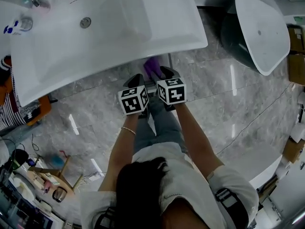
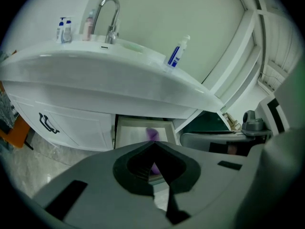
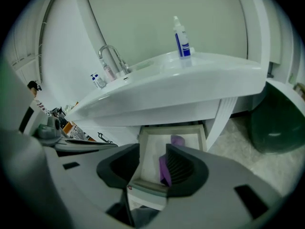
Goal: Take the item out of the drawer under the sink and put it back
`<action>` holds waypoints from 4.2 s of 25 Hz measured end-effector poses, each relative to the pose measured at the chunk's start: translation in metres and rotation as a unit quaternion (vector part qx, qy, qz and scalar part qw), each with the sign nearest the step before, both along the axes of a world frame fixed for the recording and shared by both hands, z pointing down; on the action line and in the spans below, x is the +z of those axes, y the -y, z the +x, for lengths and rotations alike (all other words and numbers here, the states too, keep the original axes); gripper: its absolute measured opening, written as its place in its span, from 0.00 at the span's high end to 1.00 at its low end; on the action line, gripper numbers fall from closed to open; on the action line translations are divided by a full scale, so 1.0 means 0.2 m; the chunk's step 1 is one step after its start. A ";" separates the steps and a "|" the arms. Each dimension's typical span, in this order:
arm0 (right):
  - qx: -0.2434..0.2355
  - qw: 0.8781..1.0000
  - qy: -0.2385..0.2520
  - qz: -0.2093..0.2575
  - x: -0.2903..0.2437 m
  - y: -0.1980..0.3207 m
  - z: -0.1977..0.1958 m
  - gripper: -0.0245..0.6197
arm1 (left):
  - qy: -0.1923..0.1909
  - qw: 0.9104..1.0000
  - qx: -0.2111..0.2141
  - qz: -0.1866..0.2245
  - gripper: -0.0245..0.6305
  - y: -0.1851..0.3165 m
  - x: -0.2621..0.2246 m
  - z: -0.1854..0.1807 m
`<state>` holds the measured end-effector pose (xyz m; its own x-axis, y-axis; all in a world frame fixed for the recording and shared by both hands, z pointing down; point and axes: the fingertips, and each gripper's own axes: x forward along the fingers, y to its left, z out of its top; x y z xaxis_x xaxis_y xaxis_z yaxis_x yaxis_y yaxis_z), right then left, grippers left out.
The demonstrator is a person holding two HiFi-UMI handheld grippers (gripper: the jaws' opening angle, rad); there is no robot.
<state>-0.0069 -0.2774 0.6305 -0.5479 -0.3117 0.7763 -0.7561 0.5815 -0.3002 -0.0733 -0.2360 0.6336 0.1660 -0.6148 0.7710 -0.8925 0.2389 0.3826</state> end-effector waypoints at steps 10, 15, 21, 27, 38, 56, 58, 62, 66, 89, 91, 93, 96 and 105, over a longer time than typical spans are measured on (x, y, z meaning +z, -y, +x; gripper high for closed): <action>-0.010 0.999 -0.016 -0.026 0.39 0.08 -0.03 0.67 | -0.001 1.000 0.001 -0.026 0.96 0.07 0.32 -0.01; -0.012 0.999 -0.027 -0.039 0.57 0.13 -0.03 0.65 | -0.002 0.999 -0.007 -0.034 0.96 0.12 0.46 -0.04; -0.019 0.997 -0.039 -0.057 0.73 0.13 -0.02 0.62 | -0.003 0.999 -0.005 -0.046 0.96 0.12 0.57 -0.01; -0.016 0.996 -0.050 -0.073 0.86 0.13 -0.02 0.62 | -0.007 0.998 -0.011 -0.059 0.96 0.12 0.66 0.02; -0.018 0.993 -0.078 -0.090 0.99 0.16 -0.03 0.65 | -0.013 0.997 -0.019 -0.071 0.96 0.15 0.73 0.01; 0.004 0.993 -0.079 -0.086 0.94 0.17 0.01 0.83 | -0.026 0.996 -0.018 -0.082 0.96 0.10 0.71 0.03; 0.014 0.994 -0.071 -0.084 0.89 0.16 0.01 0.83 | -0.026 0.996 -0.019 -0.083 0.96 0.09 0.69 0.02; 0.026 0.995 -0.059 -0.075 0.79 0.15 0.02 0.83 | -0.027 0.996 -0.023 -0.084 0.96 0.07 0.65 0.01; 0.039 0.995 -0.050 -0.075 0.69 0.11 0.04 0.83 | -0.025 0.996 -0.019 -0.082 0.96 0.04 0.59 0.02; 0.058 0.998 -0.023 0.005 -0.02 -0.06 0.13 0.83 | -0.026 0.999 0.022 0.013 0.96 -0.04 -0.05 0.14; 0.057 0.998 -0.019 0.015 -0.09 -0.08 0.15 0.83 | -0.022 0.999 0.026 0.022 0.96 -0.06 -0.11 0.16; 0.055 0.998 -0.015 0.028 -0.17 -0.10 0.16 0.83 | -0.019 0.999 0.026 0.030 0.96 -0.07 -0.17 0.16; 0.050 0.997 -0.005 0.051 -0.30 -0.13 0.15 0.83 | -0.015 0.999 0.028 0.044 0.96 -0.09 -0.25 0.13; 0.043 0.990 0.036 0.132 -0.70 -0.12 0.17 0.83 | 0.010 0.994 0.027 0.103 0.96 -0.07 -0.58 0.12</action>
